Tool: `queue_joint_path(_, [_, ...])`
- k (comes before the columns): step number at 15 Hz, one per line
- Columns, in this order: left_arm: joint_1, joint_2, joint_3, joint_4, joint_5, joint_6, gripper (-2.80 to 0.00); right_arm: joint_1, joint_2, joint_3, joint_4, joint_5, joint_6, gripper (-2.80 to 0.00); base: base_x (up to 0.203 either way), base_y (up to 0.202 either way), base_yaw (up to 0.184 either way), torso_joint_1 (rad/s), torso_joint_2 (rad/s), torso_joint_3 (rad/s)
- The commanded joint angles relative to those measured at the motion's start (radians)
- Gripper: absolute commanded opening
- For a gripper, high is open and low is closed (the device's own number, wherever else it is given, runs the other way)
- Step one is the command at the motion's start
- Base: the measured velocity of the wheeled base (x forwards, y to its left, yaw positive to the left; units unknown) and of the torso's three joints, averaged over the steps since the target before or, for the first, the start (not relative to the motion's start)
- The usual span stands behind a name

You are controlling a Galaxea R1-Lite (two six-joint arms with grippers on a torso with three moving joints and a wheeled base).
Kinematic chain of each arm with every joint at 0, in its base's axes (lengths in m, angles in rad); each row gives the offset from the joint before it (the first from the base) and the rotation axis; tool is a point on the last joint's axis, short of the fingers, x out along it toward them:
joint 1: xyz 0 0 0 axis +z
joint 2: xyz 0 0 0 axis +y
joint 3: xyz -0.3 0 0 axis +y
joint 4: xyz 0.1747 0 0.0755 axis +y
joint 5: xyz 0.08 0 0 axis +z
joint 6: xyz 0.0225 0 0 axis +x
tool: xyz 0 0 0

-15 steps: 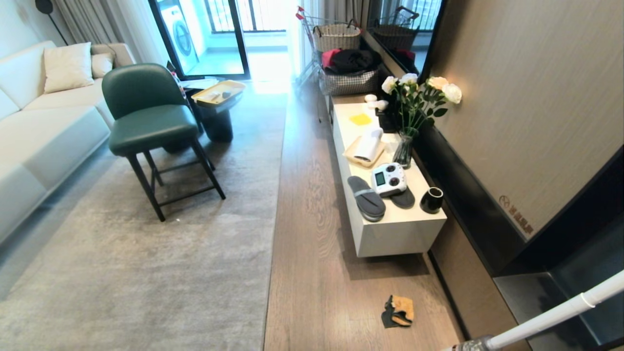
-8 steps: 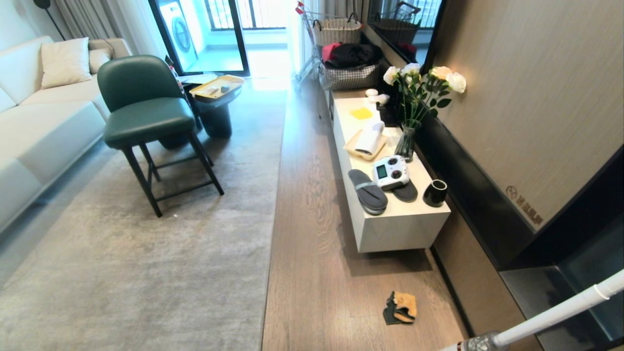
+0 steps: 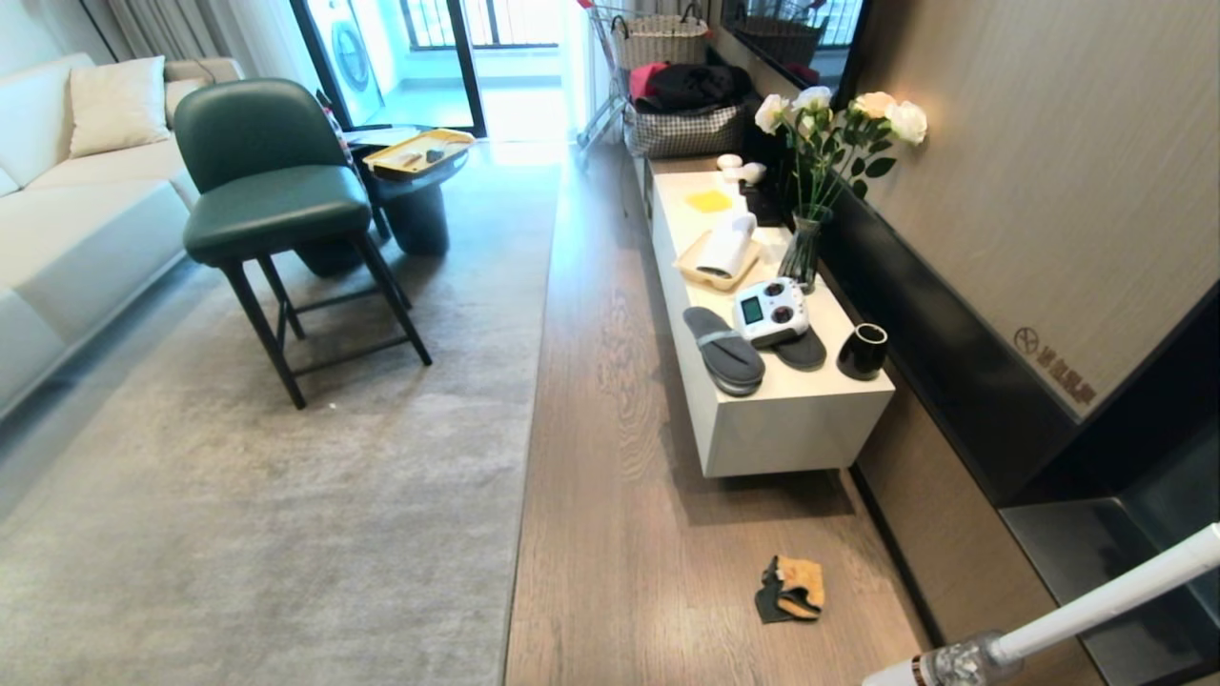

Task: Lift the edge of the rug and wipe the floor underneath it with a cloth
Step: Pick up the rag

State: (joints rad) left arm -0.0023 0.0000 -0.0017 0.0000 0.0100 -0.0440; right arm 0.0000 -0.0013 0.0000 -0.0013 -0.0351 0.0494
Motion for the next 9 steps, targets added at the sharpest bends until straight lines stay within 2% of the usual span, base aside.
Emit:
queue_joint_path(1, [-0.001,0.000,0.000,0.000,0.001,0.000,-2.80,0.000,0.001,0.000,0.000,0.000,0.000,-2.80,0.000,0.000,0.000,-0.135,0.49,0.361])
queue_joint_path(9, [-0.001,0.000,0.000,0.000,0.001,0.000,-2.80,0.002,0.001,0.000,0.000,0.000,0.001,-2.80,0.000,0.000,0.000,-0.105,0.48,0.370])
